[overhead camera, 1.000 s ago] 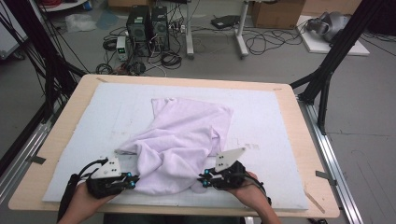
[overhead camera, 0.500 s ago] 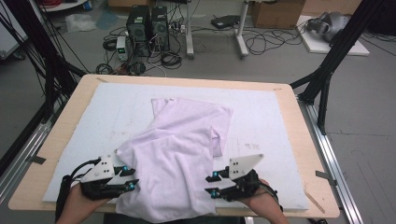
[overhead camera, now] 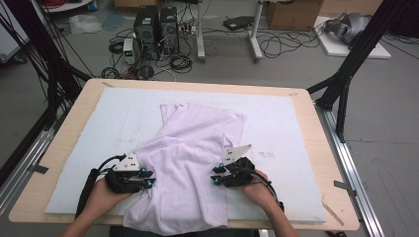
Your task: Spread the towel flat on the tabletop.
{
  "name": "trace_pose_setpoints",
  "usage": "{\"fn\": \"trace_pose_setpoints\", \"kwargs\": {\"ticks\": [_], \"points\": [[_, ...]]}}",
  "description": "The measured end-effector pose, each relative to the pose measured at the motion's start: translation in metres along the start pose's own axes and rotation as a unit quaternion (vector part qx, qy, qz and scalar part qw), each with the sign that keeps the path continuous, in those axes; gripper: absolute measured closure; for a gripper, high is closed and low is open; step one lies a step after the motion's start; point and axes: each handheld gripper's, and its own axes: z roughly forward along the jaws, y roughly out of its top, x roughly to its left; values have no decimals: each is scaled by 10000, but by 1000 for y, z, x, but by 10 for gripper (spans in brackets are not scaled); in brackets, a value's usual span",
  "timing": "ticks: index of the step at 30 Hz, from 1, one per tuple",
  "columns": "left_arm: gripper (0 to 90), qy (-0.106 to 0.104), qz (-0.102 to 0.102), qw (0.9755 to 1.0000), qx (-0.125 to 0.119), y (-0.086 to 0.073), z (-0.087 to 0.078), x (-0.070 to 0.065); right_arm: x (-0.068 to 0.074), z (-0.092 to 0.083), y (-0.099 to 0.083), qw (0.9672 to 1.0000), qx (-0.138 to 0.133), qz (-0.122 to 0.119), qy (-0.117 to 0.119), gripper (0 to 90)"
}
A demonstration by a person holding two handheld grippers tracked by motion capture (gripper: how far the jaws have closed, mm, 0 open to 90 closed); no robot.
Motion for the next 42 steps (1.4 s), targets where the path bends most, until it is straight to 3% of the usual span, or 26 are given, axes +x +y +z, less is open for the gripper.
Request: {"fn": "trace_pose_setpoints", "kwargs": {"ticks": [2, 6, 12, 18, 22, 23, 25, 29, 32, 34, 37, 39, 40, 42], "points": [[795, 1, 29, 10000, -9, 0, -1, -2, 0, -1, 0, 9999, 1, -13, 123, 835], [833, 7, 48, 10000, -30, 0, -6, -7, 8, -4, -1, 9997, 10, -143, 175, 875], [836, 35, 158, 9998, -102, -8, -28, -23, 31, -26, -10, 9989, -260, -302, 250, 881], [836, 54, 383, 9992, -121, -14, -52, -51, 60, -51, -19, 9971, -536, -429, 315, 881], [829, -146, 437, 9987, -236, -12, -62, -64, 81, -67, -19, 9952, -654, -541, 483, 878], [817, -179, 451, 9984, -284, -11, -63, -65, 85, -69, -18, 9949, -667, -570, 495, 871], [733, -107, 443, 9983, -349, -9, -62, -62, 88, -76, -17, 9944, -743, -534, 538, 776], [610, 50, 368, 9975, -599, -1, -56, -40, 72, -78, -14, 9962, -685, -452, 279, 709], [549, 216, 259, 9975, -624, 6, -43, -24, 51, -64, -13, 9983, -499, -297, 13, 625], [521, 331, 233, 9981, -473, 8, -32, -16, 38, -52, -14, 9990, -395, -220, -33, 597], [495, 537, 68, 9985, -29, 7, -9, -2, 23, -35, -14, 9996, -256, -65, -84, 562], [561, 493, 31, 9985, 252, 5, 1, 4, 16, -23, -13, 9997, -13, -100, -206, 572], [647, 390, 32, 9991, 184, 4, 4, 7, 14, -18, -14, 9995, 129, -143, -243, 596], [784, 326, 4, 9993, 183, 5, 4, 8, 8, -15, -14, 9999, 30, -74, -129, 760]]}}
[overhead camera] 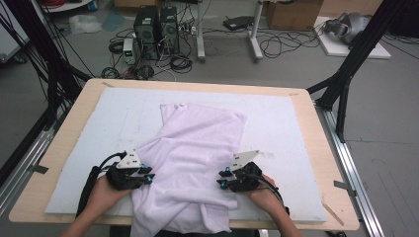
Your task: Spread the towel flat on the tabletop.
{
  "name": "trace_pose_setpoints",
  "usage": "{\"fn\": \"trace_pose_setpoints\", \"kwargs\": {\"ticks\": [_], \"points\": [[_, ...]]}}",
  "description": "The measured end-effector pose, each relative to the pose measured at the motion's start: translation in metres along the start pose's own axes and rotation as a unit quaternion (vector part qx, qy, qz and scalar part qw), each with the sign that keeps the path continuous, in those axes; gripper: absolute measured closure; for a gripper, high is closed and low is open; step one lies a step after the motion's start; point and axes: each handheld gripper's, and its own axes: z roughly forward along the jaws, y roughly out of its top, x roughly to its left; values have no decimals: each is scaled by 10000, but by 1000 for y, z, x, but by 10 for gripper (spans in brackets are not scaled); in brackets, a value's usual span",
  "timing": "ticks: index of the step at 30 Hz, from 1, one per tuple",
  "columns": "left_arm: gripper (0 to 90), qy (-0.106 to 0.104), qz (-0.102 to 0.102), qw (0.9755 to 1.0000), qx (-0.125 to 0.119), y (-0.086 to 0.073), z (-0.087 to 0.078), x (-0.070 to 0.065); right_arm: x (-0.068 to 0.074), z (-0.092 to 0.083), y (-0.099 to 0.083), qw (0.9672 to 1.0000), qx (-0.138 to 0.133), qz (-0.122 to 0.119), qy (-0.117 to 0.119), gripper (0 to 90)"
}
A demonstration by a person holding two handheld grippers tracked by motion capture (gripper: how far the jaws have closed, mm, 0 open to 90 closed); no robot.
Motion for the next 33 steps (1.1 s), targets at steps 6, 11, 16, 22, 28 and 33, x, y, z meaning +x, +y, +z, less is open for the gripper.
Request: {"fn": "trace_pose_setpoints", "kwargs": {"ticks": [6, 11, 16, 22, 28, 33], "points": [[867, 144, -8, 9997, -179, 12, 1, 4, -7, -3, 7, 9993, 90, -137, -324, 879], [867, 596, -134, 9965, -577, 35, 2, 20, -29, -19, 21, 9960, -57, 14, -888, 879], [866, 891, -396, 9931, -645, 42, 20, 39, -59, -16, 26, 9935, -155, 249, -1098, 877], [728, 790, -503, 9935, -643, 39, 24, 46, -71, -4, 22, 9918, -157, 453, -1182, 837], [649, 740, -267, 9941, -747, 36, -6, 41, -53, -30, 23, 9910, -606, 381, -1132, 707], [713, 641, -127, 9949, -769, 20, -22, 32, -27, -45, 20, 9929, -651, 0, -999, 681]]}}
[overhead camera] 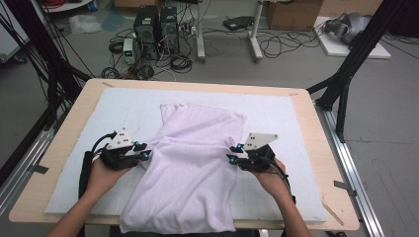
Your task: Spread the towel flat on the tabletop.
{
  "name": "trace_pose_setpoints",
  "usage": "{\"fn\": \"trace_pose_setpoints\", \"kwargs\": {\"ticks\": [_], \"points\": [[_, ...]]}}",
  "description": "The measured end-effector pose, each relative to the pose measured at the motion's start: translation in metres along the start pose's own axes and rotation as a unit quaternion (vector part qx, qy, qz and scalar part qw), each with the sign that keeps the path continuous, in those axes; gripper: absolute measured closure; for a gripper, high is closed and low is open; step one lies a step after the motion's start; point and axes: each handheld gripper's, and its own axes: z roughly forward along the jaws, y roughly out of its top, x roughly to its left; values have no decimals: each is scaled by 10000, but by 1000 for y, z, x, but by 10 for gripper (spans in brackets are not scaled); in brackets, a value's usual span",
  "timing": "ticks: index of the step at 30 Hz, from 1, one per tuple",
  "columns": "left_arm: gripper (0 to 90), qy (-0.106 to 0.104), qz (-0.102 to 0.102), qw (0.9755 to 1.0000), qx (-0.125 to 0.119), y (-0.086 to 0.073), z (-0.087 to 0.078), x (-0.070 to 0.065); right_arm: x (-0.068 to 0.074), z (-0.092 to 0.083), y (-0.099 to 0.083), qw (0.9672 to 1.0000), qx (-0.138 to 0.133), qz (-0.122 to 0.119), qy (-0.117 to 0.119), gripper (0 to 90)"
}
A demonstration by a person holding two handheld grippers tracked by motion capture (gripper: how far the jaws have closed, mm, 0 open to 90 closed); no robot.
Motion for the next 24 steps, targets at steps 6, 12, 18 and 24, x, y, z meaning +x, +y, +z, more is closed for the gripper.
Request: {"fn": "trace_pose_setpoints", "kwargs": {"ticks": [6, 12, 18, 24], "points": [[813, -502, 132, 9984, 231, -16, 2, -10, 23, -1, -18, 9990, 107, -100, 426, 674], [656, -827, 78, 9950, 557, -17, 26, -19, 32, 12, -33, 9967, 309, -13, 744, 594], [723, -1071, 44, 9929, 510, -16, 34, -24, 36, 25, -36, 9939, 604, -55, 923, 617], [850, -945, 177, 9939, 543, -15, 25, -30, 37, 23, -38, 9920, 493, 81, 1164, 847]]}}
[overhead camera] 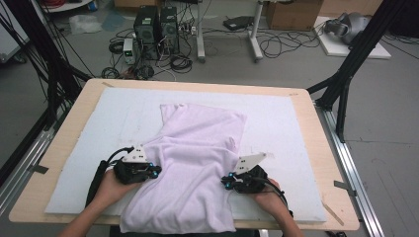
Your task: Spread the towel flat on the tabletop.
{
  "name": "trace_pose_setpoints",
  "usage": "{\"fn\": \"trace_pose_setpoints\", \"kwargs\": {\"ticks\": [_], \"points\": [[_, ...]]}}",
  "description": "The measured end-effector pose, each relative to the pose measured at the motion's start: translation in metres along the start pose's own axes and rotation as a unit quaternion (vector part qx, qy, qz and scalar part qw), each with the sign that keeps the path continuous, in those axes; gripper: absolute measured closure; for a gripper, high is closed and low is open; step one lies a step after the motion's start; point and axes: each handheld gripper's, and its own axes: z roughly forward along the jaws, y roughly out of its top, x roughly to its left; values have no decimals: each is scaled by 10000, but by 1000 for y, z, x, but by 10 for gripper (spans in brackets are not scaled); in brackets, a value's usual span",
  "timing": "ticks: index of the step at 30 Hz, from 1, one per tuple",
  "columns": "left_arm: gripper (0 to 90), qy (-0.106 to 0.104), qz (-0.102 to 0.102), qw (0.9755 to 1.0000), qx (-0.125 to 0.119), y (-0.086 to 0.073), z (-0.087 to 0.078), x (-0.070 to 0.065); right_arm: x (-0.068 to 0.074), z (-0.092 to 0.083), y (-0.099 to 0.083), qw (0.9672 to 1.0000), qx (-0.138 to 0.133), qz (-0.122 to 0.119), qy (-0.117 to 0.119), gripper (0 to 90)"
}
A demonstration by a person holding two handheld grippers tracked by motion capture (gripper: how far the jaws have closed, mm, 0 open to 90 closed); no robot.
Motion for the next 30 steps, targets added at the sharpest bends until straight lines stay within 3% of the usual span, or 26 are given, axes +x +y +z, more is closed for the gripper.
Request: {"fn": "trace_pose_setpoints", "kwargs": {"ticks": [6, 12, 18, 21, 24, 26, 30], "points": [[851, 104, 121, 9999, -66, -17, -32, -13, 14, -12, -6, 9998, 18, -51, 212, 857], [851, 154, 205, 9996, -130, -33, -61, -32, 49, -29, -9, 9993, -112, -191, 295, 858], [834, -5, 280, 9981, -556, -35, -96, -51, 77, -58, -9, 9976, -284, -390, 487, 838], [716, 88, 308, 9978, -572, -29, -92, -48, 74, -65, -3, 9979, -426, -341, 339, 755], [639, 135, 300, 9981, -517, -24, -76, -37, 61, -58, 4, 9981, -495, -346, 139, 678], [602, 101, 221, 9987, -446, -22, -62, -31, 49, -45, 9, 9987, -352, -377, -3, 622], [571, 43, 167, 9998, -66, -18, -33, -18, 23, -15, 10, 9997, -144, -191, 10, 600]]}}
